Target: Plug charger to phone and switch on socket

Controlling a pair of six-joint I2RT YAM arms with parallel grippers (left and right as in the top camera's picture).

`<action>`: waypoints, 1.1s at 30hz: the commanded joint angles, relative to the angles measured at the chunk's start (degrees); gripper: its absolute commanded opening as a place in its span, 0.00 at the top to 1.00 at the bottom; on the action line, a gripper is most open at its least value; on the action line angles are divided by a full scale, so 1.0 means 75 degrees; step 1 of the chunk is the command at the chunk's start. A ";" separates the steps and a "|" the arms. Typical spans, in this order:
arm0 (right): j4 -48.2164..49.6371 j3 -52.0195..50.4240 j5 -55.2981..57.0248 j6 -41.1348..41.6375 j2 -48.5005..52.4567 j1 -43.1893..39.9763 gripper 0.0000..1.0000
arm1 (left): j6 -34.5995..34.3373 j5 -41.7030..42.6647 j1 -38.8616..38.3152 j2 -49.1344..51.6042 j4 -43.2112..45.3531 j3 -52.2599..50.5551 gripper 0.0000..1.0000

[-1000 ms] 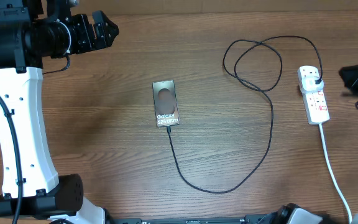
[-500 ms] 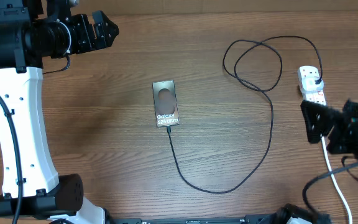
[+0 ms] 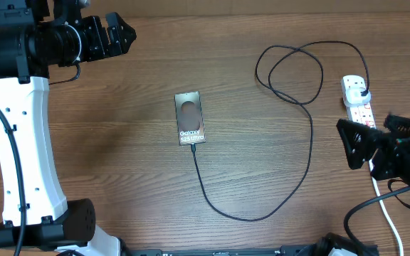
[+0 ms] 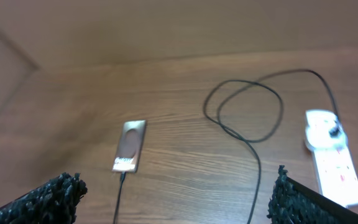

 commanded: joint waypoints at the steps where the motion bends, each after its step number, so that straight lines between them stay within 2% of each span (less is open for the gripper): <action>1: -0.0140 0.0137 -0.0953 -0.1134 -0.0026 0.0038 0.00 | 0.0122 -0.0041 -0.0006 0.0026 0.0009 0.0015 0.00; 9: -0.0245 0.0052 -0.0991 -0.1142 -0.0149 0.0044 0.00 | 0.0122 -0.0041 -0.0006 0.0026 0.0009 0.0015 0.00; 13: 0.0915 -0.0420 -0.0446 -0.1105 -0.0557 0.0833 0.00 | 0.0122 -0.0041 -0.0006 0.0026 0.0009 0.0015 0.00; 15: 0.1714 -0.0906 0.0306 -0.0775 -0.0895 0.1396 0.00 | 0.0122 -0.0041 -0.0006 0.0026 0.0009 0.0015 0.00; 20: 0.4039 -0.2809 0.2532 0.0656 -0.1929 0.2398 0.00 | 0.0122 -0.0041 -0.0006 0.0026 0.0009 0.0015 0.00; 24: 0.5651 -0.4444 0.3177 0.0697 -0.2661 0.2830 0.00 | 0.0119 -0.0041 -0.0006 0.0023 0.0009 0.0015 0.00; 27: 0.7921 -0.6653 0.3494 0.0697 -0.3564 0.3360 0.00 | 0.0119 -0.0041 -0.0006 0.0026 0.0009 0.0015 0.00; 33: 1.0453 -0.9244 0.3573 0.0699 -0.4683 0.3818 0.00 | 0.0122 -0.0041 -0.0006 0.0026 0.0009 0.0015 0.00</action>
